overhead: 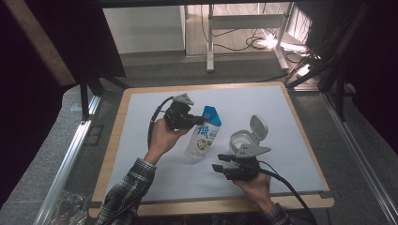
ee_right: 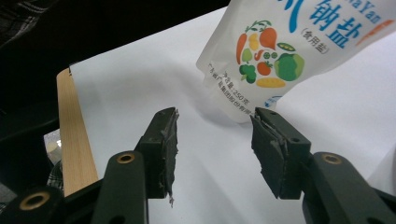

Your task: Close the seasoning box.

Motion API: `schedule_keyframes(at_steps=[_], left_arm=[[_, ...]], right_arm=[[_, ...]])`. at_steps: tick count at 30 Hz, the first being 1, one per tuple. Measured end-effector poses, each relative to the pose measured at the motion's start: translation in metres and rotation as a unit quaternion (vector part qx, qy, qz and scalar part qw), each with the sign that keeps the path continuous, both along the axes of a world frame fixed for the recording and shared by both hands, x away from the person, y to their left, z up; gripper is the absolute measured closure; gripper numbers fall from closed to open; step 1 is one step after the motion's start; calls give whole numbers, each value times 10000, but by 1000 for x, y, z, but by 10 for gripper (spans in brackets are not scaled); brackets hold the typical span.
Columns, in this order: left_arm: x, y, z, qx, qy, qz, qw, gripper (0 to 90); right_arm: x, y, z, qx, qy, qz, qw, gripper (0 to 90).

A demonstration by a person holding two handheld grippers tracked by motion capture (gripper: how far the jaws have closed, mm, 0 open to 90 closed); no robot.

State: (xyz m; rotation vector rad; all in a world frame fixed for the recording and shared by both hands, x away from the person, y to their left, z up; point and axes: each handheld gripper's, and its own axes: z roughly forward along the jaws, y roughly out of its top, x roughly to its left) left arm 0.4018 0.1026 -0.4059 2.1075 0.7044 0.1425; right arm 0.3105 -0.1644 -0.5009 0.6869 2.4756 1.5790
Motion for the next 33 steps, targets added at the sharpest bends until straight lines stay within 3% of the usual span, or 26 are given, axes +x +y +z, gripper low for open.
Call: schedule_keyframes(at_steps=[18, 33], left_arm=[[-31, 33, -11, -166, -40, -47, 9998, 866], [-51, 51, -23, -159, -65, 34, 9998, 820]], right_arm=[[0, -5, -3, -291, -4, -78, 9995, 507], [-1, -10, -8, -511, 27, -133, 9986, 506]])
